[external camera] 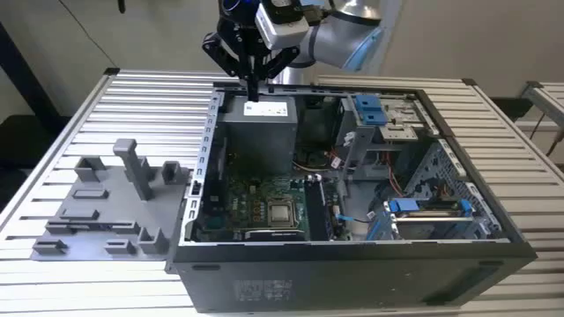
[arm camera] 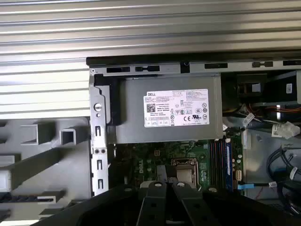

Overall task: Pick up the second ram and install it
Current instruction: 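Reach for the second ram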

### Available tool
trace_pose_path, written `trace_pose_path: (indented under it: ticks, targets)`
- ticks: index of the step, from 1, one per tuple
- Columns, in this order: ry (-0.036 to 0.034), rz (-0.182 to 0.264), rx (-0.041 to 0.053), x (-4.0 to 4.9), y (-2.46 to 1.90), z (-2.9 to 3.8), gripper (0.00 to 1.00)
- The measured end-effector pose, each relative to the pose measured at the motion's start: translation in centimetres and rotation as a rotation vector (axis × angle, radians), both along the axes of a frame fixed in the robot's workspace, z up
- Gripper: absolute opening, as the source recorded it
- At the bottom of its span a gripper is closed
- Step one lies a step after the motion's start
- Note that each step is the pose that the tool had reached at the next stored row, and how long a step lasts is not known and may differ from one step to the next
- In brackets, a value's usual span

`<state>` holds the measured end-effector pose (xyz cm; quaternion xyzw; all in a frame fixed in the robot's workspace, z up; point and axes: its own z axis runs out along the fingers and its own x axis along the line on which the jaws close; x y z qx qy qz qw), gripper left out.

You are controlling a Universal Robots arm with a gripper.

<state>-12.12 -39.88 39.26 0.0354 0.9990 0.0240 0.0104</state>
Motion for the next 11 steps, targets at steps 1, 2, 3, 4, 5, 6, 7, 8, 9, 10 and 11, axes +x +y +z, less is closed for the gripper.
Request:
trace_pose_path:
  ticks: [1,2,3,4,5,6,7,8,9,10,11]
  targets:
    - [0.0000,0.000,0.0000,0.00,0.00,0.00,0.11]
    - [0.0000,0.000,0.0000,0.00,0.00,0.00,0.11]
    - [0.0000,0.000,0.0000,0.00,0.00,0.00,0.11]
    - [0.0000,0.000,0.0000,0.00,0.00,0.00,0.11]
    - [0.0000,0.000,0.0000,-0.01,0.00,0.00,0.11]
    - [0.0000,0.000,0.0000,-0.02,0.00,0.00,0.11]
    - [0.0000,0.000,0.0000,-0.03,0.00,0.00,0.11]
    - [0.0000,0.000,0.0000,-0.04,0.00,0.00,0.11]
    - [0.0000,0.000,0.0000,-0.04,0.00,0.00,0.11]
    - [0.0000,0.000,0.0000,-0.05,0.00,0.00,0.11]
    - [0.0000,0.000,0.0000,-0.06,0.00,0.00,0.11]
